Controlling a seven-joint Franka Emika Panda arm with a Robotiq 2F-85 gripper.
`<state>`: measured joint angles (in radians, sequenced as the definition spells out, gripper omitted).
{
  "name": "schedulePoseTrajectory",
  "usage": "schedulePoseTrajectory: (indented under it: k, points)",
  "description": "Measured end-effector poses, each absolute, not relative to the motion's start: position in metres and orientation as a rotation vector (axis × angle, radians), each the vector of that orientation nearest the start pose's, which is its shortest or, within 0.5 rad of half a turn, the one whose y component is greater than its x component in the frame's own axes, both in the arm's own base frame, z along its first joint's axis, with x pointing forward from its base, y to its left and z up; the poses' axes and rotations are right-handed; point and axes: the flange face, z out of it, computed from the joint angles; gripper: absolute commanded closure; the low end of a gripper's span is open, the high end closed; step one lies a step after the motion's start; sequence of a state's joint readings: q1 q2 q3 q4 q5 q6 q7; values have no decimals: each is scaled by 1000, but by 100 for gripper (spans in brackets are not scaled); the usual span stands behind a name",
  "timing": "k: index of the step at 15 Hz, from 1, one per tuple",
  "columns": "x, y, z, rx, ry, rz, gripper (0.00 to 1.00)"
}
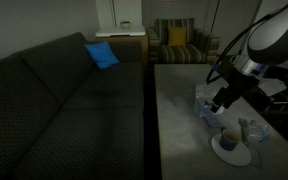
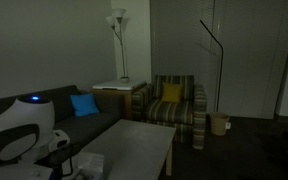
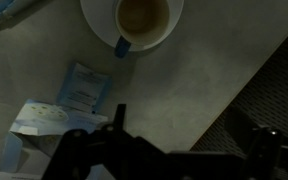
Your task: Move the blue cup off of the white plate and place it on the table
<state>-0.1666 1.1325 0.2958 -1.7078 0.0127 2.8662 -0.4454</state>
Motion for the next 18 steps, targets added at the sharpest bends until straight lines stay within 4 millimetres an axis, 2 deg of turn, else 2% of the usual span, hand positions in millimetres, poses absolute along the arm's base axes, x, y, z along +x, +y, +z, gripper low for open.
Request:
schedulePoseTrajectory:
  k: [4,7,11,18]
  points:
    - [618,76,-30,-2833,-547,-175,0]
    - [632,73,-35,-2832,-522,-215,0]
    - [653,64,-59,-2837,-459,-233,0]
    - [666,59,-106,-2887,-241,-139,0]
